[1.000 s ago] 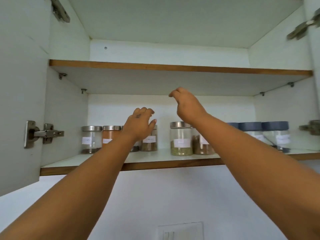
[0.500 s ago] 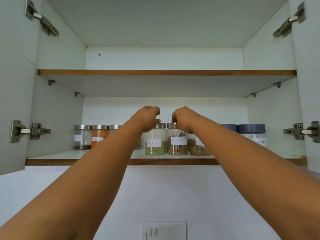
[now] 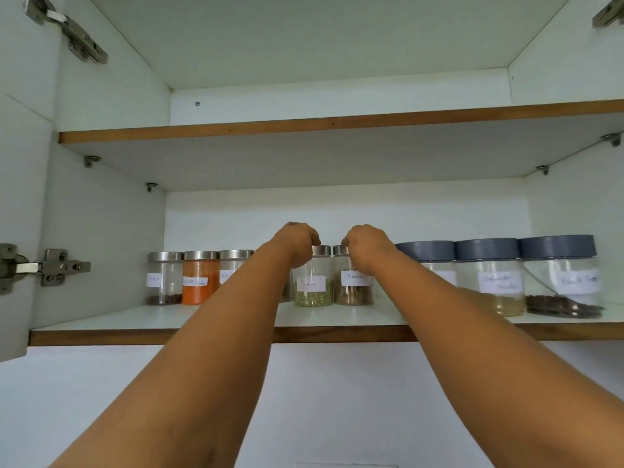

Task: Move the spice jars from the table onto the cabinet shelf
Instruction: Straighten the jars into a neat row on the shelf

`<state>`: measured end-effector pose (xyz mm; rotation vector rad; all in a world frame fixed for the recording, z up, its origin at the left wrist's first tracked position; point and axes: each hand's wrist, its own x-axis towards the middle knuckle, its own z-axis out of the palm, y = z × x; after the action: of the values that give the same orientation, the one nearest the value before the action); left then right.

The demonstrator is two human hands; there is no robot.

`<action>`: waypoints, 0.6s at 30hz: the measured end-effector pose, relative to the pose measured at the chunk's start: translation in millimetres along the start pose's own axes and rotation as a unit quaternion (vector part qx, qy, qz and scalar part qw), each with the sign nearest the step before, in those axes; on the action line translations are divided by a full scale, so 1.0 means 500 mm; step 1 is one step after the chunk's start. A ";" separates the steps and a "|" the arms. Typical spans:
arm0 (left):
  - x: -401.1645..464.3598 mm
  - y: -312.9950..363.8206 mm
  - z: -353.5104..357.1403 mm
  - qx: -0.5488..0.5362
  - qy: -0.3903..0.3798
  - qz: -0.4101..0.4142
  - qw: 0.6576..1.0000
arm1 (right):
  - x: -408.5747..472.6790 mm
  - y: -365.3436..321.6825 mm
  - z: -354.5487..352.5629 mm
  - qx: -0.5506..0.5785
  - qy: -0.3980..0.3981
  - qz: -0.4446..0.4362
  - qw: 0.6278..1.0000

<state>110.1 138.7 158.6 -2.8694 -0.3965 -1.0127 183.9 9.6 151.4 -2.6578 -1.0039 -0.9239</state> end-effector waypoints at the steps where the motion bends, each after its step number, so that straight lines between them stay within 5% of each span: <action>1: 0.008 -0.013 0.011 -0.011 -0.003 -0.003 1.000 | 0.013 0.001 0.008 0.003 -0.007 0.006 1.000; 18: 0.030 -0.079 0.099 -0.038 -0.014 0.029 0.999 | 0.068 -0.019 0.076 -0.005 -0.017 0.009 1.000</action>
<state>140.9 187.5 128.5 -2.9463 -0.2801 -0.9988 216.6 48.5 140.6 -2.6958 -0.9837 -0.8860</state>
